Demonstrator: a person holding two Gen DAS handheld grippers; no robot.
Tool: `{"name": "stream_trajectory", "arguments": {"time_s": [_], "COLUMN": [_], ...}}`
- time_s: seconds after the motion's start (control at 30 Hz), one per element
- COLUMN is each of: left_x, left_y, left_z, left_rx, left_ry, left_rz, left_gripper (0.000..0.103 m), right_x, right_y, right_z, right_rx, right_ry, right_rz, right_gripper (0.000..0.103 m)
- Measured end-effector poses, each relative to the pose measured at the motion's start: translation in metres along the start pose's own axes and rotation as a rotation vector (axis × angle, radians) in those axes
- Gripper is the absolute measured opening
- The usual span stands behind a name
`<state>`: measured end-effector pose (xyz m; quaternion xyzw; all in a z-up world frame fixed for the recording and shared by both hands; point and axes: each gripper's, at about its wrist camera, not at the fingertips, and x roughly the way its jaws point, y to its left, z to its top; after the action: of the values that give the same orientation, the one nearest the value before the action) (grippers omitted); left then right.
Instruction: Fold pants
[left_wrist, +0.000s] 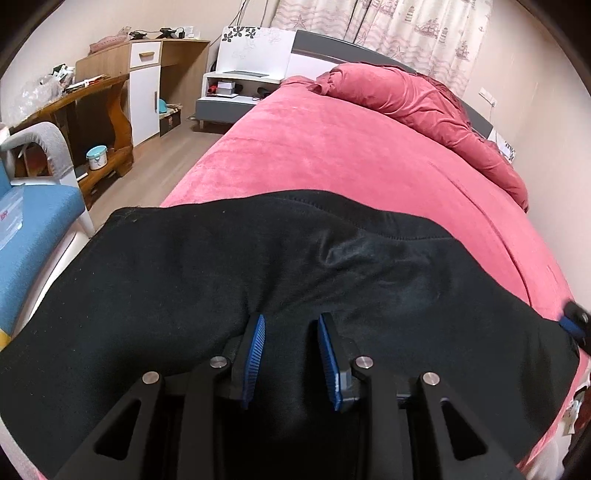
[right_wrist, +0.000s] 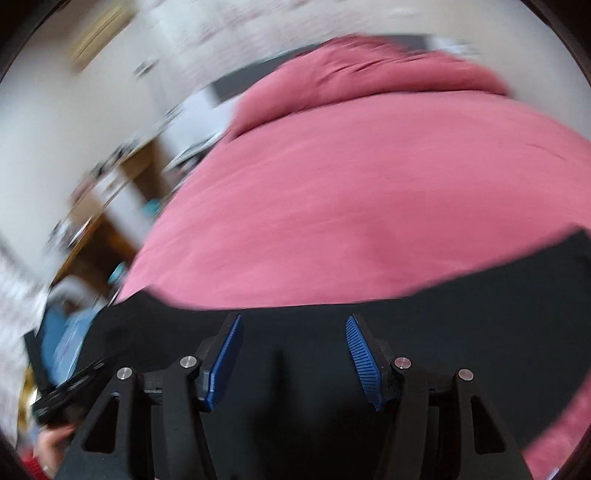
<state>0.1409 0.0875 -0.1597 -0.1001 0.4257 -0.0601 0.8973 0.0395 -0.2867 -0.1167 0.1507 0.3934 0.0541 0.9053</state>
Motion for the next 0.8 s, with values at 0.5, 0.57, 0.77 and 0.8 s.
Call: {"name": "stream_trajectory", "arguments": {"time_s": [0.5,0.57,0.77,0.8], "left_x": [-0.009,-0.009,-0.008,-0.008], "left_y": [0.025,0.025,0.028,0.028], "left_z": [-0.023,-0.024,-0.024,-0.024], "left_rx": [-0.087,-0.094,-0.114,-0.113], "left_ry": [-0.068,-0.070,-0.071,-0.071], "left_rz": [-0.146,-0.152,-0.167,-0.166], "left_gripper": [0.031,0.031,0.031,0.031], "right_x": [0.164,0.173,0.194,0.199], "right_y": [0.105,0.098,0.104,0.110], "right_z": [0.070,0.074,0.068,0.066], "right_rx": [0.069,0.120,0.044,0.002], "right_ry": [0.413,0.440,0.586,0.620], "right_rz": [0.300,0.340,0.375,0.382], "right_gripper": [0.057,0.045,0.042,0.042]}}
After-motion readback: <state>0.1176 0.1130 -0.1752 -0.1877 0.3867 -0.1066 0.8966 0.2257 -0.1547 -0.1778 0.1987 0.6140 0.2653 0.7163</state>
